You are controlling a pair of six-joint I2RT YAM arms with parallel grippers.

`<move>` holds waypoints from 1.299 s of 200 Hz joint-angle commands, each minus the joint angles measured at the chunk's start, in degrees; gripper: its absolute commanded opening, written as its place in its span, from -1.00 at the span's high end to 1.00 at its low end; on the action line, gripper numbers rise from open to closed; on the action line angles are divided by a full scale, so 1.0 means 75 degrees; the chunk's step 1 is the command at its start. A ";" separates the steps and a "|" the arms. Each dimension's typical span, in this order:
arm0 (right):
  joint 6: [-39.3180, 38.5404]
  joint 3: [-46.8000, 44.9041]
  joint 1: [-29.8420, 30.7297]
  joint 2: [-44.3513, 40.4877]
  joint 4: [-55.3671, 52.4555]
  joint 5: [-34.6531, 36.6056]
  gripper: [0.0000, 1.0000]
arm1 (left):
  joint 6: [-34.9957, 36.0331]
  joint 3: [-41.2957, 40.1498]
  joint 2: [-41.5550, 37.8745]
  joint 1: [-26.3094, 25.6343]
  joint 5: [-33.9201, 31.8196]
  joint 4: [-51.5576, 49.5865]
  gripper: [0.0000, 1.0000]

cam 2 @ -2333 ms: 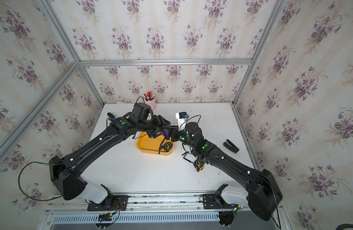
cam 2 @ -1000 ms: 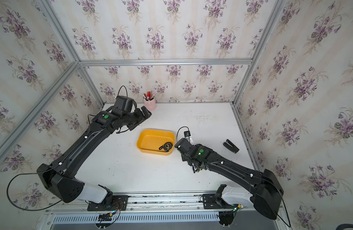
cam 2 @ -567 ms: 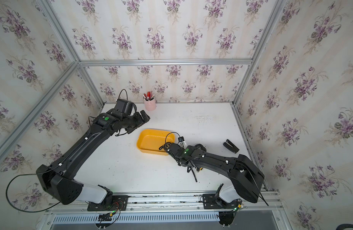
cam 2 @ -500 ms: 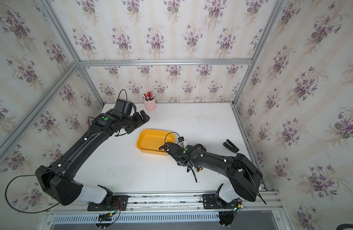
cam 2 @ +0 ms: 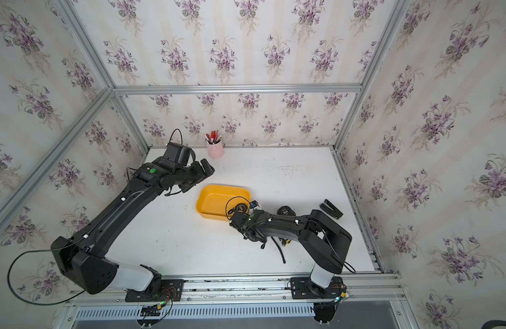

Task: Take the tape measure out of the storage box
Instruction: Place the tape measure at the center of the board.

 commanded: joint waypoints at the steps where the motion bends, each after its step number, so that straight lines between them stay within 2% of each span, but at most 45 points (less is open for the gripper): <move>1: 0.0321 0.0069 0.0045 0.0127 -0.0466 0.0491 0.50 | 0.0055 -0.0017 -0.0045 0.0007 -0.0009 0.0213 -1.00; 45: 0.0441 0.0082 0.0094 0.0285 -0.0594 0.0502 0.33 | 0.0060 0.0020 -0.0025 0.0009 0.0023 0.0208 -1.00; 112: 0.0319 0.0192 0.0249 0.0426 -0.0625 0.0512 -0.17 | 0.0061 0.0006 -0.0078 0.0008 0.0049 0.0226 -1.00; 191: -0.0167 0.0448 0.0748 0.0179 -0.0414 0.0261 -0.45 | 0.0170 0.0028 -0.0111 0.0014 -0.0055 0.0107 -1.00; 231: -0.0094 0.0342 0.0810 -0.0860 -0.0390 -0.0160 -0.49 | 0.0294 0.0067 -0.0063 0.0030 -0.0161 0.0072 -1.00; 260: 0.0270 0.0087 0.0700 -0.2969 0.0075 -0.0452 -0.53 | 0.0746 0.0232 0.0280 0.0028 -0.0052 -0.0031 -1.00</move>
